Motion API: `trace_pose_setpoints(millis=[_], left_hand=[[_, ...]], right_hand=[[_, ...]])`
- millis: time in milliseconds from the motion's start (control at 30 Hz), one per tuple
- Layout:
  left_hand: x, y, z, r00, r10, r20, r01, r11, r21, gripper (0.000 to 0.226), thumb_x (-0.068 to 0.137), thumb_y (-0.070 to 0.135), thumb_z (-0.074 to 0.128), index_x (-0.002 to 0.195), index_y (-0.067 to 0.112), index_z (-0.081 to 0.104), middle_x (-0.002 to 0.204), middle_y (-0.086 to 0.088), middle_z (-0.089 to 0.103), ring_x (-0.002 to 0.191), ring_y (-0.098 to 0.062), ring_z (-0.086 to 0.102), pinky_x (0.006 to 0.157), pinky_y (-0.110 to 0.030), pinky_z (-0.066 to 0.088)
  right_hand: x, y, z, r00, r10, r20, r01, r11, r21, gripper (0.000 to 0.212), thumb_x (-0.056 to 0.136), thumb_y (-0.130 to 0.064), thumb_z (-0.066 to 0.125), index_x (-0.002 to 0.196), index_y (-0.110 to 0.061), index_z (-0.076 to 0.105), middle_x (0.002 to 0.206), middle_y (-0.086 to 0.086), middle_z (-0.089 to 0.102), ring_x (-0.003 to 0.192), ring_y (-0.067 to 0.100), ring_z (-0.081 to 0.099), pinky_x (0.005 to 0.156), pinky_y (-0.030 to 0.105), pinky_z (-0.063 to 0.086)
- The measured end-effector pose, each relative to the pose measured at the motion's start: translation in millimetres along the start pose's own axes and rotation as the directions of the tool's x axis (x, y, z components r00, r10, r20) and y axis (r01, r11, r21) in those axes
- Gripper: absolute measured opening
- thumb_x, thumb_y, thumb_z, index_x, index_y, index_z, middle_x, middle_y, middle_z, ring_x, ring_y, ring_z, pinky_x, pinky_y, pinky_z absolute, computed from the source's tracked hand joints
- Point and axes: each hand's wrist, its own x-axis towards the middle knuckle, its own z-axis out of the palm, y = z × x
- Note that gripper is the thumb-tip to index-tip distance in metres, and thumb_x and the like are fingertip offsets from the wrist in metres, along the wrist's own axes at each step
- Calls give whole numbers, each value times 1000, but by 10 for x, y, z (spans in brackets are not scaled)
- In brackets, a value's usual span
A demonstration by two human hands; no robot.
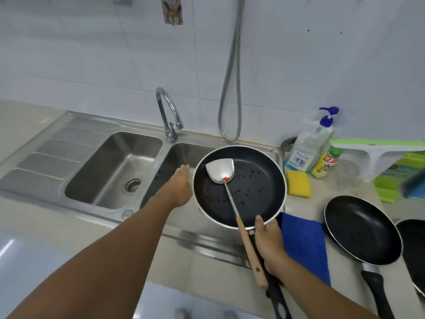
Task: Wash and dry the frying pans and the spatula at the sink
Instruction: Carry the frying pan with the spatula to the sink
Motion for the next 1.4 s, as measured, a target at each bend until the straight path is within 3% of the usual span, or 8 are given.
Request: trace_pose_setpoints(millis=[233, 367, 467, 667, 833, 1000, 1200, 1400], left_hand=[[969, -527, -562, 999, 35, -41, -36, 999, -15, 51, 93, 1, 46, 145, 3, 43, 148, -20, 49, 131, -32, 49, 109, -40, 40], [1286, -634, -676, 995, 85, -48, -84, 996, 5, 35, 95, 14, 55, 128, 8, 62, 130, -14, 64, 116, -31, 61, 102, -37, 49], [1282, -555, -443, 982, 139, 125, -149, 986, 71, 27, 96, 32, 62, 102, 10, 76, 111, -10, 74, 103, -28, 67, 99, -41, 55], [1110, -388, 357, 913, 42, 406, -145, 963, 228, 64, 94, 61, 58, 111, 0, 67, 118, -21, 65, 112, -36, 62, 96, -43, 53], [961, -247, 627, 929, -50, 366, 58, 998, -9, 54, 88, 58, 67, 106, 7, 67, 113, -13, 66, 102, -32, 68, 87, -41, 57], [995, -260, 520, 953, -73, 292, 135, 972, -195, 39, 99, 39, 61, 103, 2, 73, 107, -16, 71, 93, -30, 71, 86, -37, 57], [889, -490, 175, 989, -14, 146, 58, 951, -304, 38, 100, 34, 61, 77, 8, 75, 68, -9, 72, 68, -29, 71, 74, -36, 61], [963, -926, -56, 990, -122, -66, 97, 950, -298, 37, 102, 33, 61, 87, 3, 77, 73, -12, 70, 68, -27, 70, 74, -40, 65]], right_hand=[[55, -27, 575, 998, 54, -45, -53, 998, 14, 30, 106, -40, 44, 123, -18, 55, 107, -2, 67, 96, 11, 62, 69, 23, 46], [-16, -20, 968, 987, 114, -109, -103, 989, 103, 33, 104, -40, 48, 126, -17, 53, 115, -1, 66, 103, 16, 62, 83, 32, 47], [-56, -73, 1194, 978, 133, -159, -108, 983, 151, 33, 104, -38, 49, 129, -16, 52, 118, -1, 65, 107, 18, 61, 93, 35, 48], [-59, -289, 1375, 971, 156, -181, -120, 974, 193, 17, 106, -35, 47, 111, -21, 55, 106, -2, 65, 94, 13, 60, 84, 33, 48], [-11, -387, 1400, 976, 113, -185, -90, 987, 130, 28, 105, -39, 47, 122, -17, 50, 111, 1, 66, 102, 20, 62, 91, 40, 53], [-15, -452, 1408, 980, 165, -111, -143, 972, 187, 25, 106, -40, 42, 115, -16, 42, 90, 23, 67, 45, 23, 59, 40, 29, 47], [-8, -465, 1407, 976, 189, -105, -168, 968, 184, 27, 107, -39, 41, 121, -16, 41, 88, 21, 70, 38, 19, 55, 38, 28, 46], [9, -415, 1423, 965, 240, -103, -216, 955, 203, 27, 107, -39, 40, 115, -13, 44, 91, 25, 70, 39, 19, 54, 39, 27, 45]])
